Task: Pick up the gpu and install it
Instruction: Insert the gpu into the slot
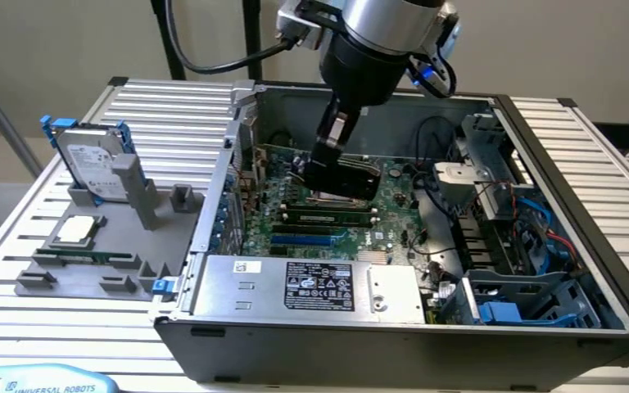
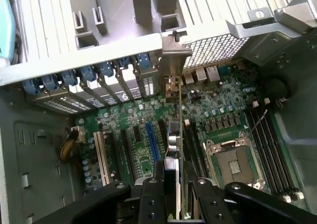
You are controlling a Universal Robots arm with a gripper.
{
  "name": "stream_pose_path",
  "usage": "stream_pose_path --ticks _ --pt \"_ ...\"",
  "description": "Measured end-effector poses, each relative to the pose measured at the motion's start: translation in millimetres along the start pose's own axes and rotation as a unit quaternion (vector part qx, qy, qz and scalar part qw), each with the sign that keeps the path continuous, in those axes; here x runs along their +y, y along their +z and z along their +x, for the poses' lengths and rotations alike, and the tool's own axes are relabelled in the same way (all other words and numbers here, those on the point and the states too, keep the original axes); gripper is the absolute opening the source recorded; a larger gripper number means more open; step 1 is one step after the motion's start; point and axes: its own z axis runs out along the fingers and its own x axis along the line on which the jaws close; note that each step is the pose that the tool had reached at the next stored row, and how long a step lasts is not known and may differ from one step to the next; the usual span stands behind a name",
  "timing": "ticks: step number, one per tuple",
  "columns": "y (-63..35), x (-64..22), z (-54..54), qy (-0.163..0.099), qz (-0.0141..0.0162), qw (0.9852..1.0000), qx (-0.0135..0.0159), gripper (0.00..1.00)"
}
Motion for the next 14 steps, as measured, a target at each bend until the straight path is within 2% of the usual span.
stream_pose_path --ticks 4,9,11,14 --pt "4.3 -1.1 0.1 -0.036 -0.0006 0.9993 0.0093 0.26" --pt "9.5 -2.5 0.2 -0.076 -0.0010 0.9969 0.0196 0.26" --pt "12.1 -3.8 0.1 -0.085 -0.0012 0.9961 0.0220 0.26" --pt "16.4 -8.9 -0.6 -0.089 -0.0014 0.9958 0.0230 0.26"
